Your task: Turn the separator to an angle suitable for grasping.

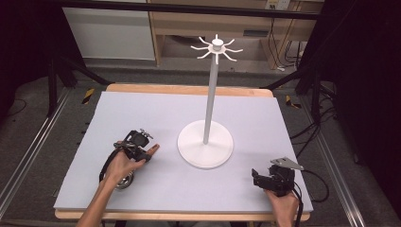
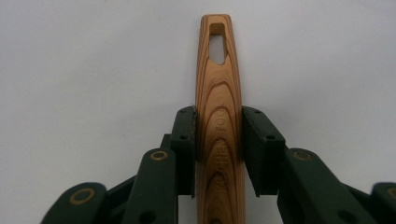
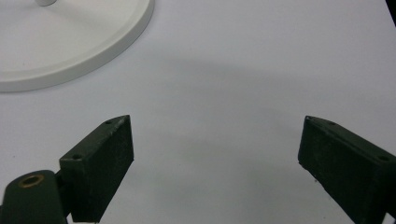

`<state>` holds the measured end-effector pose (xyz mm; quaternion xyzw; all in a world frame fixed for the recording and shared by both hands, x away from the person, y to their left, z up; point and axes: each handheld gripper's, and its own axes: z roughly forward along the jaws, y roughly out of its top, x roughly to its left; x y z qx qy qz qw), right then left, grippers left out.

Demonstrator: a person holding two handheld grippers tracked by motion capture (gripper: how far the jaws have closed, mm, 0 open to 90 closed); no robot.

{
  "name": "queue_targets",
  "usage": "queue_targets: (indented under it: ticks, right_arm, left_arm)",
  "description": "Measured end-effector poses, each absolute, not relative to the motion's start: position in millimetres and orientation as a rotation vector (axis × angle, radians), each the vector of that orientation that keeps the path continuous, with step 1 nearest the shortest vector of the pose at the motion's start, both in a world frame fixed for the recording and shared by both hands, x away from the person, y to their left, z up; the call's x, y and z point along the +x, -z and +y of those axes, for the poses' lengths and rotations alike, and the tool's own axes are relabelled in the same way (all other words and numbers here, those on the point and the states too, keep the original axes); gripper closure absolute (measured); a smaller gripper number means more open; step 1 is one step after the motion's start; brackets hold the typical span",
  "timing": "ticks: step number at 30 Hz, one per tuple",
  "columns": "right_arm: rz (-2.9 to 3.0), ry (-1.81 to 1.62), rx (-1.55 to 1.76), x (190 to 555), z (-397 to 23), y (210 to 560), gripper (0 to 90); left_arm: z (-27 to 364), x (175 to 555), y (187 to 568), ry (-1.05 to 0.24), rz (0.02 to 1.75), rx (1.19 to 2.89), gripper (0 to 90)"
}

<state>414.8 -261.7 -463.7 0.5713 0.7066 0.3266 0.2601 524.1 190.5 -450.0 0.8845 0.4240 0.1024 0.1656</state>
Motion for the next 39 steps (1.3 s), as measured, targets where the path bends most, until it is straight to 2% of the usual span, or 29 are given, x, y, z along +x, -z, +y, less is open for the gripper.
queue_targets:
  ticks: [16, 39]
  right_arm:
    - [1.919, -0.88, 1.555, 416.0, -263.8, 465.0, 10.8]
    - [1.912, -0.88, 1.567, 414.8, -262.9, 464.6, 10.8]
  left_arm:
    - [189.3, 525.8, 448.3, -0.29, 1.208, 2.533, 67.3]
    - [211.9, 491.8, 407.5, -0.418, 1.122, 2.291, 67.4]
